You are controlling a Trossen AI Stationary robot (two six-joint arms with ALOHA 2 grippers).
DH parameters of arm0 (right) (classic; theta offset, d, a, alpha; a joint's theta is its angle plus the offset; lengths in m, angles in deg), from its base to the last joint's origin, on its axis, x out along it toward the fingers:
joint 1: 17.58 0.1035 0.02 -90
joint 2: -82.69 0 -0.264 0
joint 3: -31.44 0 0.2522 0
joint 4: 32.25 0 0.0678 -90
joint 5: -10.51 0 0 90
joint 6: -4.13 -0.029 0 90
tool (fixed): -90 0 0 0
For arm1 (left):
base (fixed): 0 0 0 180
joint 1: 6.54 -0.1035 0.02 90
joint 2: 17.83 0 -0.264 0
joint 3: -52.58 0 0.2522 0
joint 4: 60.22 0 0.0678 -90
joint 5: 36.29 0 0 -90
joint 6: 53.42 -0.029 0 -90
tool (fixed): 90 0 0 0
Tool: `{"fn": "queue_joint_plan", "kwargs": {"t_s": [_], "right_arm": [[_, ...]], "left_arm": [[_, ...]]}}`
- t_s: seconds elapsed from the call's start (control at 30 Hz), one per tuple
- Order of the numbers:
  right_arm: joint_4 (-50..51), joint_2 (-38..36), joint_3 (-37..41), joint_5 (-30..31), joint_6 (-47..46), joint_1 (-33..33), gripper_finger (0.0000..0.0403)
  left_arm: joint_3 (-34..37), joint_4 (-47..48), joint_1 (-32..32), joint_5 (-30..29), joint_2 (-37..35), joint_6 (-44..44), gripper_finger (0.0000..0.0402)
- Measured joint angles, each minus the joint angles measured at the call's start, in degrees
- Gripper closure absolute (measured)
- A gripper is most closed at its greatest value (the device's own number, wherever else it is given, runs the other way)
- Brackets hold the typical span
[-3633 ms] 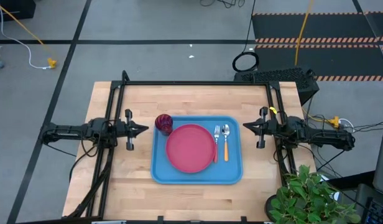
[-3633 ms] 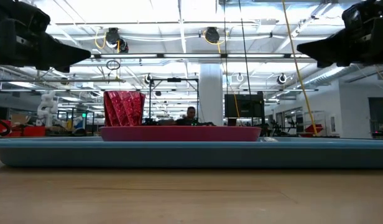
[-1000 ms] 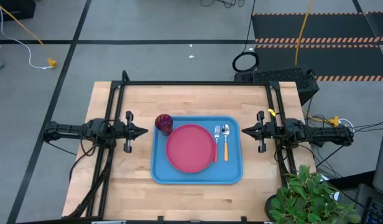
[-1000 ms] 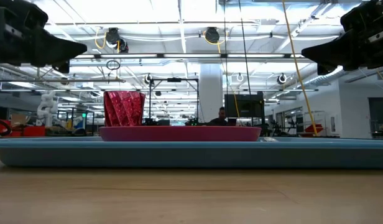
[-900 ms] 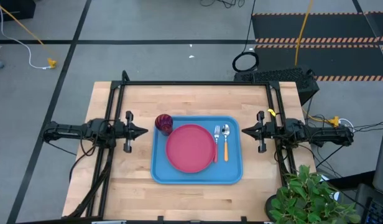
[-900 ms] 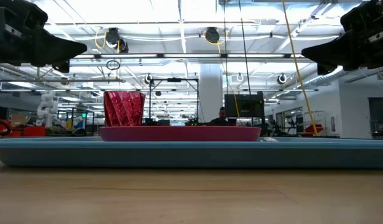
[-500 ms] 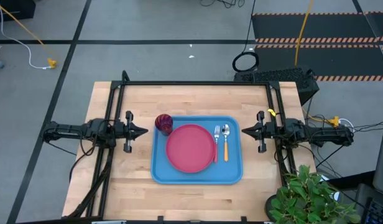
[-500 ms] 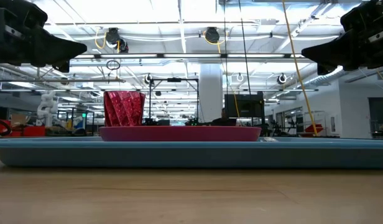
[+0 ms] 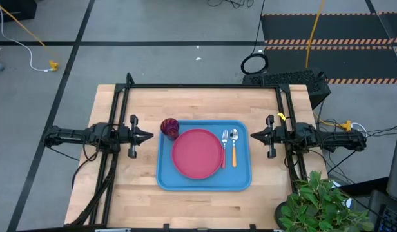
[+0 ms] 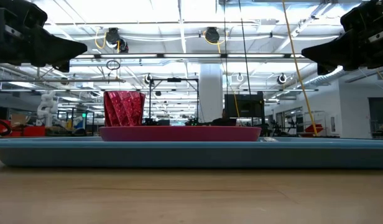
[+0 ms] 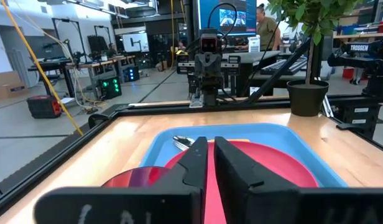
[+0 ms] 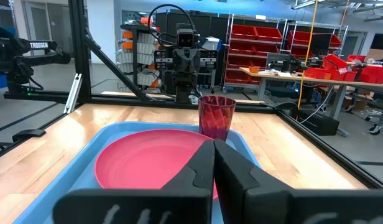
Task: Pick and place plate/cup/fork/spoon on tray
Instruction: Return to Home Position
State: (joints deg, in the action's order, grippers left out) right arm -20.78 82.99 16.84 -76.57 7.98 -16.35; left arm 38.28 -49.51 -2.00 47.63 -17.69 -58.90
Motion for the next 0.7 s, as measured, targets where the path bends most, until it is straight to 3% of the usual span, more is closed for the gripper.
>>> {"fn": "queue_joint_plan", "kwargs": {"t_s": [0.7], "right_arm": [[0.0, 0.0, 0.0, 0.0, 0.0, 0.0, 0.0403]], "left_arm": [[0.0, 0.0, 0.0, 0.0, 0.0, 0.0, 0.0366]]}}
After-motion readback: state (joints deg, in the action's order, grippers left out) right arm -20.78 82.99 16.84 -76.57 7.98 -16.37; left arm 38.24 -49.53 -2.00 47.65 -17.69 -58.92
